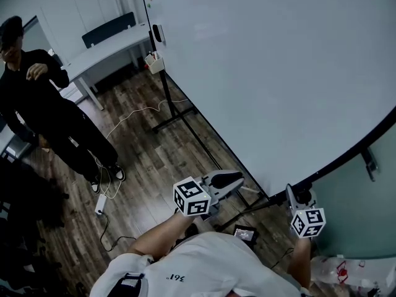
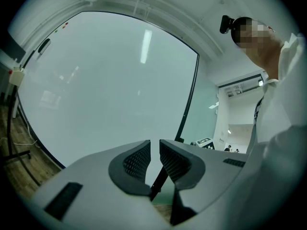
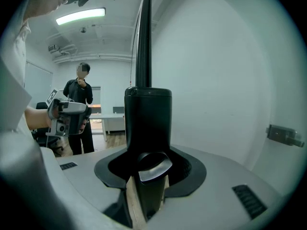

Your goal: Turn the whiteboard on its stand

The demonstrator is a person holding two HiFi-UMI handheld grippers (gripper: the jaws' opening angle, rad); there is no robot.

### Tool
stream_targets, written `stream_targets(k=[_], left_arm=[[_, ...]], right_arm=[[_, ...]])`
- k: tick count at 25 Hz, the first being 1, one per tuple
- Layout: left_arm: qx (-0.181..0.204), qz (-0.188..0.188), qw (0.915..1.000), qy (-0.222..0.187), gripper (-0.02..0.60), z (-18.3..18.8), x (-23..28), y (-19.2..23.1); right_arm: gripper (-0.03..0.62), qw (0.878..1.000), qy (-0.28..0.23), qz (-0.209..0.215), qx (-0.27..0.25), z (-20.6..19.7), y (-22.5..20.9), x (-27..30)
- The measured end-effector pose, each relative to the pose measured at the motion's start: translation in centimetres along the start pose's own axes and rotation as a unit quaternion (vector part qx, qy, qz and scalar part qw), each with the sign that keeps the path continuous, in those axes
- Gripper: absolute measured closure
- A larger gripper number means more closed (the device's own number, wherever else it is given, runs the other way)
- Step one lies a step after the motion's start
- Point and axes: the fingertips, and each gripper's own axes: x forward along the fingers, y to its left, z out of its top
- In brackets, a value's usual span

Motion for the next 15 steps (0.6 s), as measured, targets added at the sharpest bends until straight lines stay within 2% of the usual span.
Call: stream_targets(k=[15], left_arm=[[-0.011,-0.004,0.9999,0.000,0.534,-1.4,0.4,1.1]], right_arm=[[0.408,1.000,-0.015,0.000,0.008,-0.8,0.3,0.8]])
